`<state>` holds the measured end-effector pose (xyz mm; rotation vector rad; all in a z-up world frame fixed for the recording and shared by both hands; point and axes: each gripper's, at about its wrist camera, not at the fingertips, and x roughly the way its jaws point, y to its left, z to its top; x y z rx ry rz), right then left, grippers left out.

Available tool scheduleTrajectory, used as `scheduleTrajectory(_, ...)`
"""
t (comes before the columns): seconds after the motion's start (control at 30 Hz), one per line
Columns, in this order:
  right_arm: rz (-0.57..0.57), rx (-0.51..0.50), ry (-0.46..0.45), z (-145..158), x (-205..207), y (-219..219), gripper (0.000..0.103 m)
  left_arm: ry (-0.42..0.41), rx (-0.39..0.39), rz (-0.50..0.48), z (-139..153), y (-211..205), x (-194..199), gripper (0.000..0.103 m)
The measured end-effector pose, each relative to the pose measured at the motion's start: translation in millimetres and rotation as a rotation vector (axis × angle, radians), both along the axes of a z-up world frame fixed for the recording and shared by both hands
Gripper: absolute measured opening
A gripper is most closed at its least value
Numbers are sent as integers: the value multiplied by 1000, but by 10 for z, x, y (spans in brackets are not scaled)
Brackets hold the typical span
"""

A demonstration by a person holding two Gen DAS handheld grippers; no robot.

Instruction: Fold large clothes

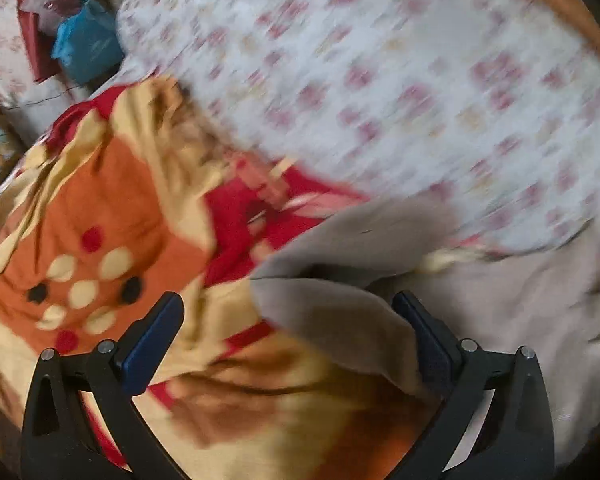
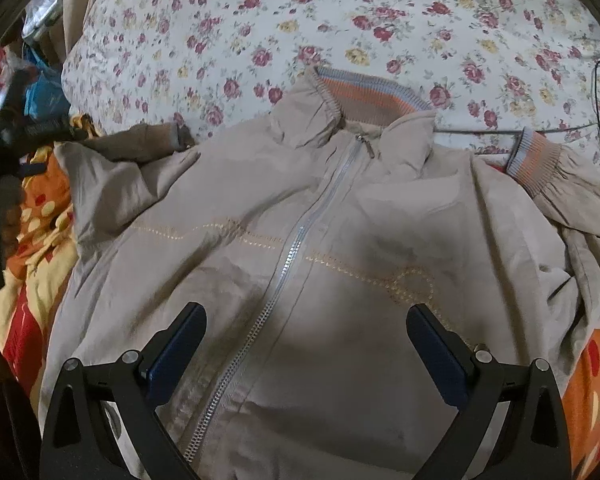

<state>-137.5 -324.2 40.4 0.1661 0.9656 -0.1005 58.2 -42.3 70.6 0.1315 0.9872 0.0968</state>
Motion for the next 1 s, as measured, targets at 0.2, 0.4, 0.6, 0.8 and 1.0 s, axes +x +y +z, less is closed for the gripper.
scheduleTrajectory(0.2,15,2,13,-18,10,37,101,97,66,48,-378,471,-11,102)
scheduleTrajectory(0.4,11,12,17,-8,1,11,101,-73,-55,-35,276,454,-191,100)
scheduleTrajectory(0.6,8,23,40,-53,25,10,101,-55,36,-157,273,-6,15,100)
scheduleTrajectory(0.8,17,18,47,-40,38,13,101,32,156,-257,-91,-332,184,100)
scheduleTrajectory(1.0,37,-5,65,-107,96,57,101,64,153,-221,-197,-289,363,13)
